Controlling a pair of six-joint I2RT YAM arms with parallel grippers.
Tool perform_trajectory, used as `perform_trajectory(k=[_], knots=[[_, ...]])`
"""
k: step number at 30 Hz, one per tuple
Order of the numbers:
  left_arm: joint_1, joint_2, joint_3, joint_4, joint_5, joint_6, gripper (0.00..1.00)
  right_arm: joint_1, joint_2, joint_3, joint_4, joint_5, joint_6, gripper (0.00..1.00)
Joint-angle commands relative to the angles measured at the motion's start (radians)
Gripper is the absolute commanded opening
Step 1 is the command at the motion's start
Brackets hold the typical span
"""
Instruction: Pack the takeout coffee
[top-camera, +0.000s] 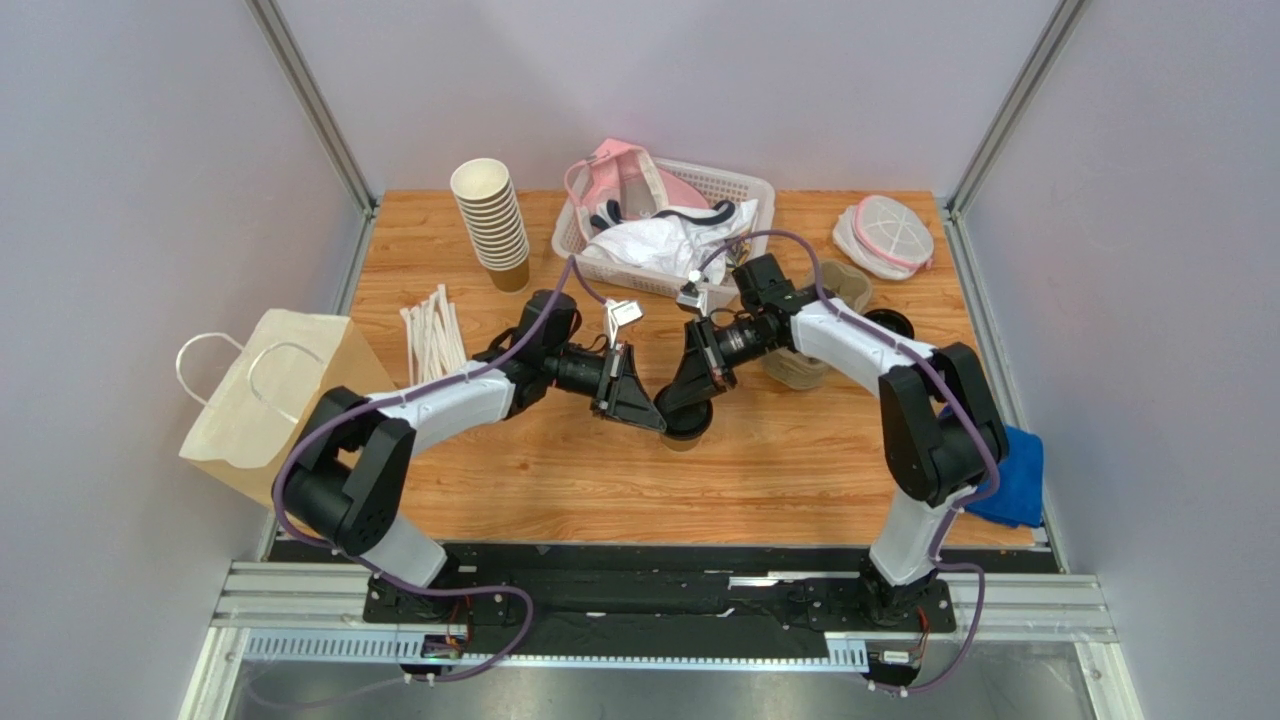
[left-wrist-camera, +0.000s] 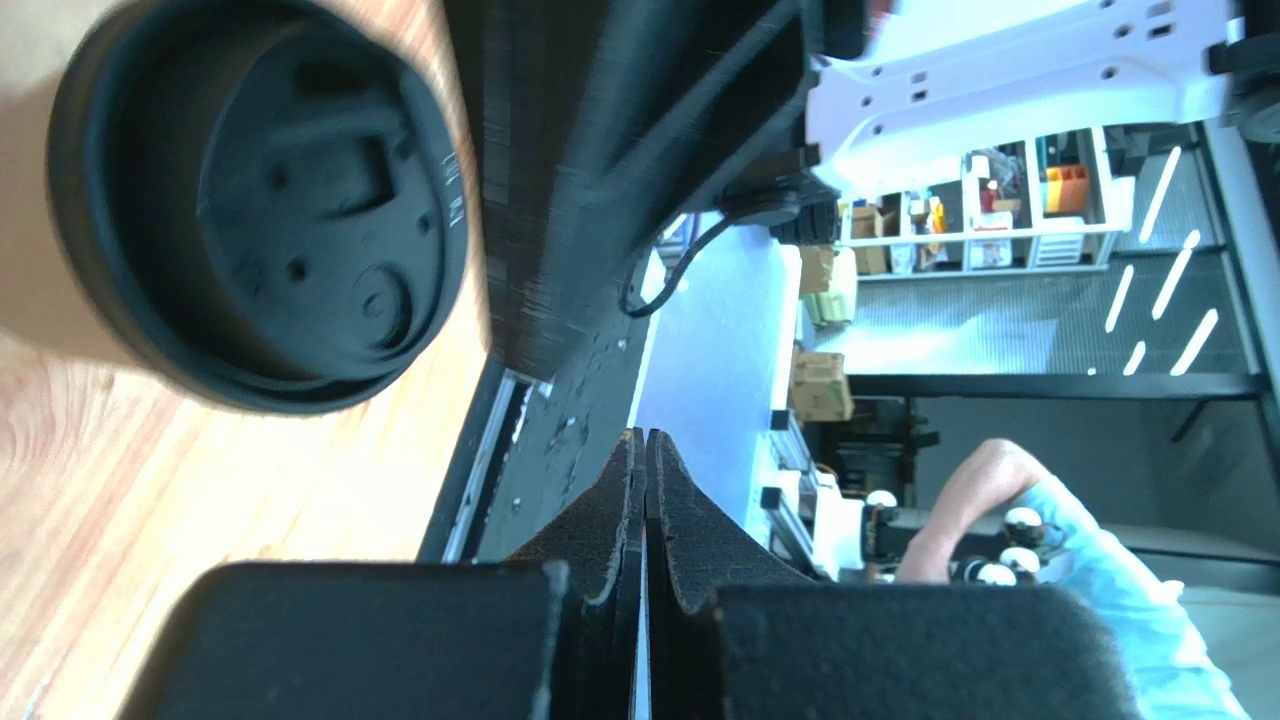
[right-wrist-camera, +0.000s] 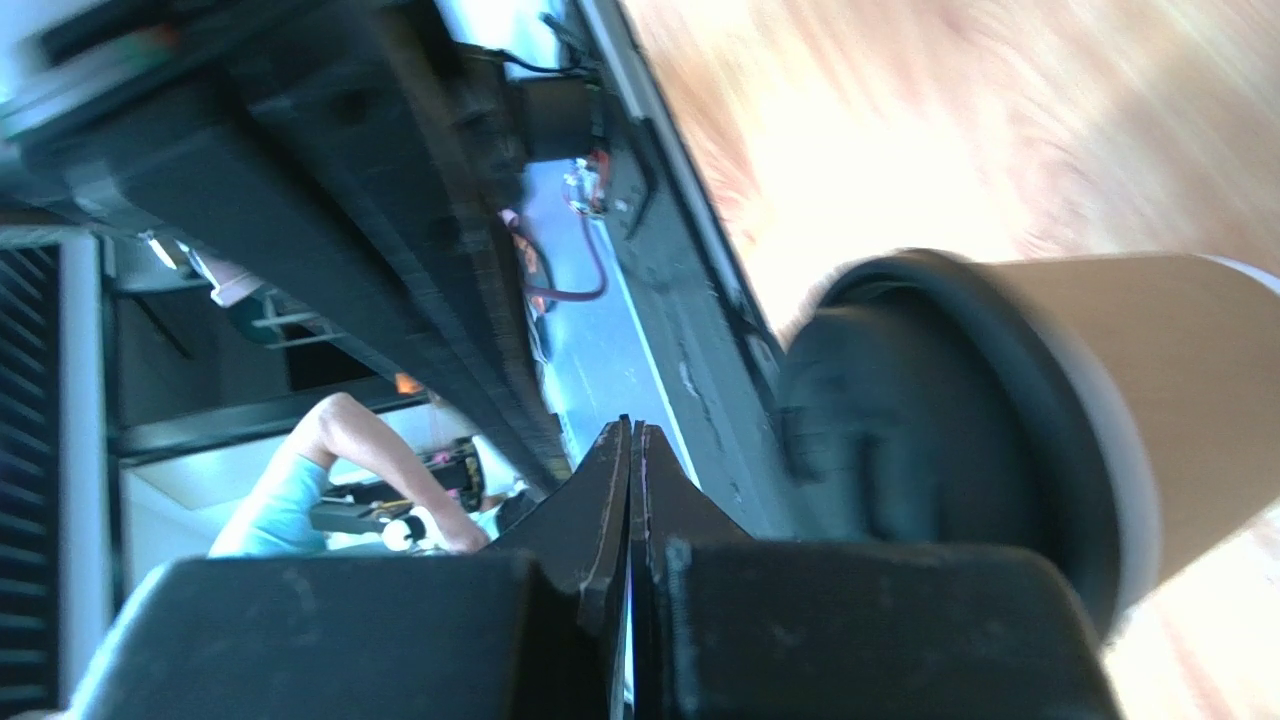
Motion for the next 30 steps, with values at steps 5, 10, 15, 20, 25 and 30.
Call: perform_trajectory(k=[5, 10, 15, 20, 25, 30], knots=[[-0.004, 0.066, 0.129, 0.010, -0.033, 0.009, 0.00, -0.030, -0.115, -0.001, -0.060, 0.013, -0.045, 0.00], [-0.005, 0.130, 0.164, 0.068, -0.046, -0.031, 0.00, -0.073, -0.040, -0.022, -0.080, 0.001, -0.113, 0.00], [-0.008, 0.190, 0.186, 0.057, -0.089, -0.022, 0.00, -0.081, 0.017, -0.022, -0.091, -0.007, -0.153, 0.00], [-0.007, 0.273, 0.219, -0.055, -0.134, 0.022, 0.00, -0.084, 0.076, -0.036, -0.097, 0.013, -0.177, 0.00], [-0.007, 0.314, 0.219, -0.119, -0.161, 0.048, 0.00, -0.089, 0.124, -0.064, -0.099, 0.032, -0.214, 0.00], [-0.007, 0.319, 0.219, -0.171, -0.189, 0.084, 0.00, -0.092, 0.158, -0.101, -0.083, 0.053, -0.243, 0.00]])
